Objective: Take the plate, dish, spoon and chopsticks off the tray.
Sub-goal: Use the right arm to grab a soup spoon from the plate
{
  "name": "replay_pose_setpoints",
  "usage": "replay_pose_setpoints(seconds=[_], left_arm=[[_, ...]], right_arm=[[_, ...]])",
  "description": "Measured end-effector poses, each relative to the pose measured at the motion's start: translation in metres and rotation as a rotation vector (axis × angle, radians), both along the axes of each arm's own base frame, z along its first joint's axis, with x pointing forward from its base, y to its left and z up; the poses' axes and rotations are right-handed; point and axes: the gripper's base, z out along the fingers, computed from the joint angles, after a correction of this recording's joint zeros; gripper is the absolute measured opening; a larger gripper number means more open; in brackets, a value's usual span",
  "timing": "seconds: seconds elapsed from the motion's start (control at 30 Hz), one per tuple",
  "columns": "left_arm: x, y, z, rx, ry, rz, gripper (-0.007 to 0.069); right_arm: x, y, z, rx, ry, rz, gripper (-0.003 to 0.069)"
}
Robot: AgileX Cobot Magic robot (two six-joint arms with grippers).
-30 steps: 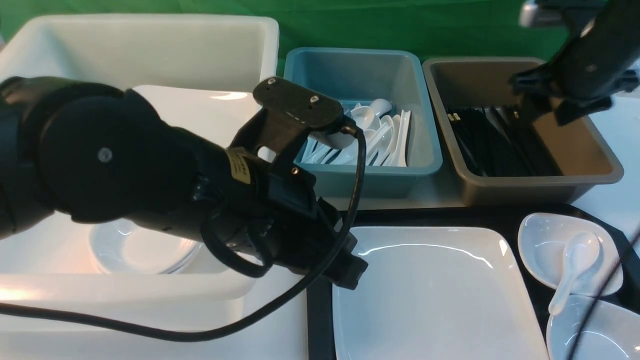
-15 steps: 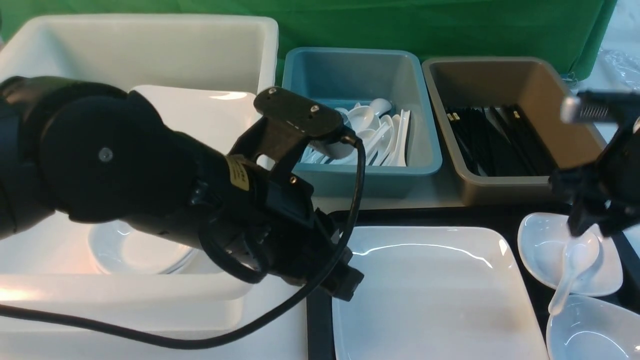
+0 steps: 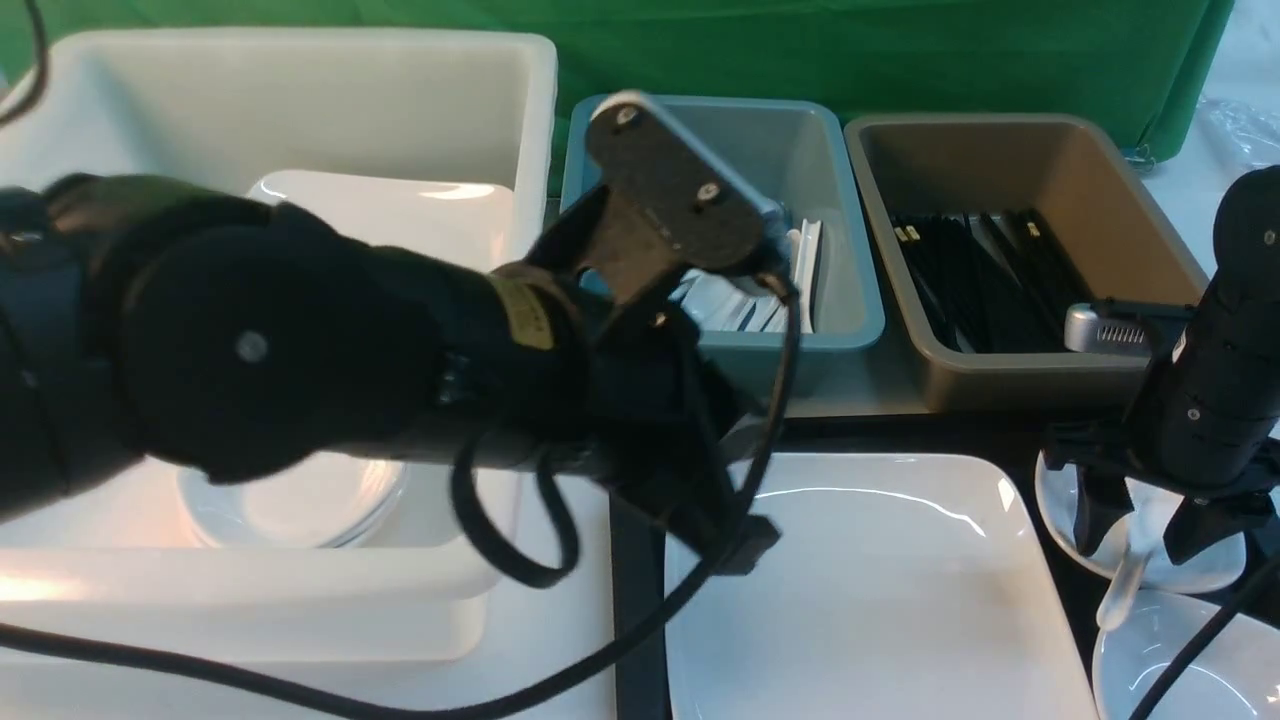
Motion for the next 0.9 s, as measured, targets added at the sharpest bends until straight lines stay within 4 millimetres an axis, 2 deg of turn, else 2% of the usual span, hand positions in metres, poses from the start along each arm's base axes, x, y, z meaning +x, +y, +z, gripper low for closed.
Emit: replay_pose_setpoints(seconds=[0.17,0.27,0.37,0.5,0.63,0.77,0.83,0.9], left_arm=[[0.001,-0.015,-0.014,0.02,0.001,-0.029,0.0011],[0.002,-0.017,-0.018,0.032,0.008,-0.033,0.0011],[0.002,-0.017,-0.018,0.036,0.003,-0.035,0.0011],[0.003,-0.017,-0.018,0.039,0.0,-0.037,0.0011],[0.002,-0.016,-0.018,0.049,0.002,-0.042,0.0011],[0.001,-0.016,-0.019,0.057,0.02,-0.042,0.0011],[0.001,-0.016,-0.02,0.04,0.051,-0.016,0.0011],[0.001,-0.015,-0.019,0.025,0.072,0.005,0.0011]], right_arm=[[0.003,-0.006,-0.011,-0.003,0.028,-0.032,0.0504],[0.005,-0.006,-0.013,-0.002,0.016,-0.041,0.0489],[0.006,-0.006,-0.013,-0.001,0.003,-0.046,0.0402],[0.006,-0.006,-0.013,0.0,-0.005,-0.043,0.0202],[0.006,-0.005,-0.011,0.006,-0.005,-0.018,0.0201],[-0.002,0.0,0.01,0.062,-0.026,0.023,0.0201],[-0.012,0.008,0.039,0.113,-0.087,0.053,0.0201],[-0.02,0.016,0.056,0.144,-0.13,0.075,0.0201]])
